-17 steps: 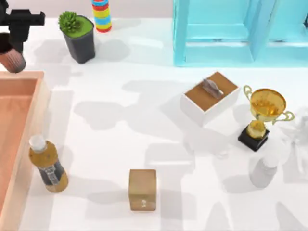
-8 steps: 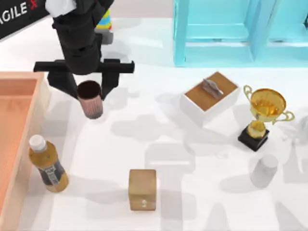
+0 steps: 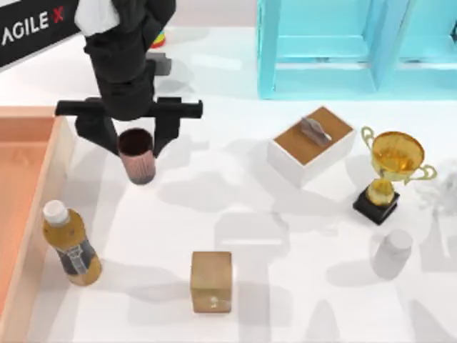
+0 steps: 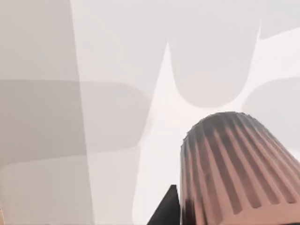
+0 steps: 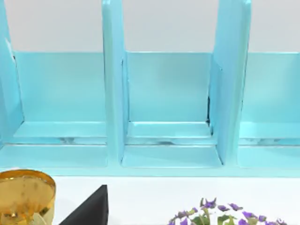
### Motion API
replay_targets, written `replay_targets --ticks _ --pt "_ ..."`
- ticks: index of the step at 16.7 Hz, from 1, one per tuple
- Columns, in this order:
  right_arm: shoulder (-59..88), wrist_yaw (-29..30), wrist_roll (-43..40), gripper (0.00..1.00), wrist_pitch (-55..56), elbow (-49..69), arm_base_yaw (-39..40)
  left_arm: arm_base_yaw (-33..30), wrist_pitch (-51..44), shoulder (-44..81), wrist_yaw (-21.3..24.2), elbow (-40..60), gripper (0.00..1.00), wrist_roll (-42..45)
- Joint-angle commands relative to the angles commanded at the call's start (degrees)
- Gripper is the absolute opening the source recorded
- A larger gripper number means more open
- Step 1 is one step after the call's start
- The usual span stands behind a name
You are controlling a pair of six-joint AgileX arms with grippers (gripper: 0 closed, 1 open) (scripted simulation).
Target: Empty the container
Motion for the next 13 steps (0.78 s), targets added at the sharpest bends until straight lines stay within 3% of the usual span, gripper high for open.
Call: replay_targets --ticks 9,13 --pt "0.0 0.0 0.0 1.0 0.0 0.0 0.0 -0.1 7.3 1.3 0.0 -6.2 0.0 0.0" --pt "0.0 0.0 0.0 1.0 0.0 0.0 0.0 -0.1 7.3 1.3 0.0 -6.2 0.3 0.0"
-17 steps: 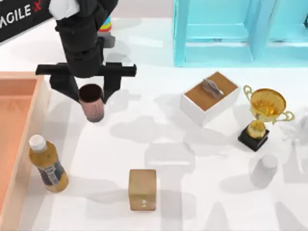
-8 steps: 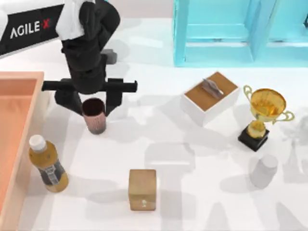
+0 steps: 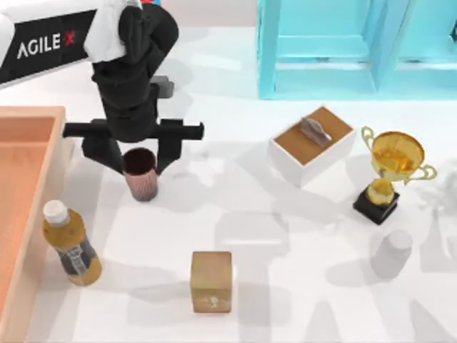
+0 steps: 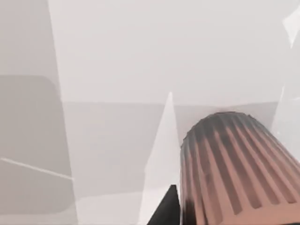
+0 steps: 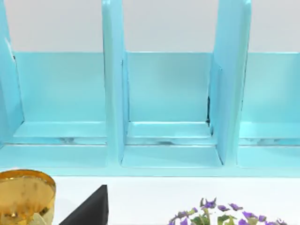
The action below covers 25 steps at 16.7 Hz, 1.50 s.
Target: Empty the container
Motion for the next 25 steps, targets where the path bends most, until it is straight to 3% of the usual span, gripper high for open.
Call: replay_targets --ticks 9,19,25 --pt "0.0 0.0 0.0 1.0 0.0 0.0 0.0 0.0 0.0 0.0 0.0 0.0 0.98 0.0" --pt "0.0 0.0 0.0 1.0 0.0 0.0 0.0 0.1 -0.2 0.1 0.0 0.1 1.0 0.0" --pt "0.0 0.0 0.0 1.0 0.0 0.0 0.0 0.0 -12.0 -0.4 -0.1 11.2 1.0 0.0"
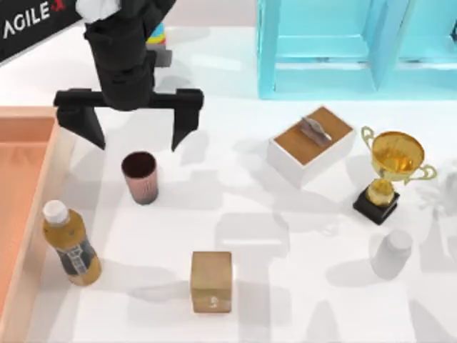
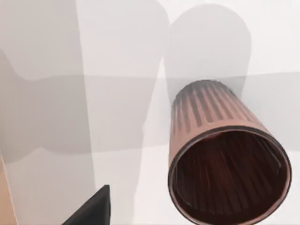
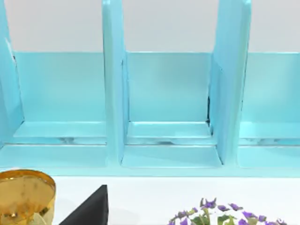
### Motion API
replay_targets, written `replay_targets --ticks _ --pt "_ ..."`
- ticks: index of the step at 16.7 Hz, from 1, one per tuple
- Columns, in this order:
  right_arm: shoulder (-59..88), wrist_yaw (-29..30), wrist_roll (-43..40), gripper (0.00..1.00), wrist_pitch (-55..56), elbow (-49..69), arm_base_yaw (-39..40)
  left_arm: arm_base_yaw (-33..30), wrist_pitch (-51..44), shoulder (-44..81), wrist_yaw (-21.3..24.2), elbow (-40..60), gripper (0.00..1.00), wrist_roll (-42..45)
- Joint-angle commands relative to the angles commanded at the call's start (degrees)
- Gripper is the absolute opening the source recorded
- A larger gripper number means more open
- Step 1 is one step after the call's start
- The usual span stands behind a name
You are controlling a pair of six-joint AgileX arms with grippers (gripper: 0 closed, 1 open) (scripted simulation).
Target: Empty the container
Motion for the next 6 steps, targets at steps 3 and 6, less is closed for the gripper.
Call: replay_targets --ticks 3,6 --pt "0.0 0.0 0.0 1.0 0.0 0.0 0.0 0.0 -7.4 -0.3 0.1 6.5 1.0 -0.1" --pt "0.0 0.0 0.0 1.0 0.0 0.0 0.0 -0.1 -9.9 -1.2 0.0 9.1 1.0 -0.2"
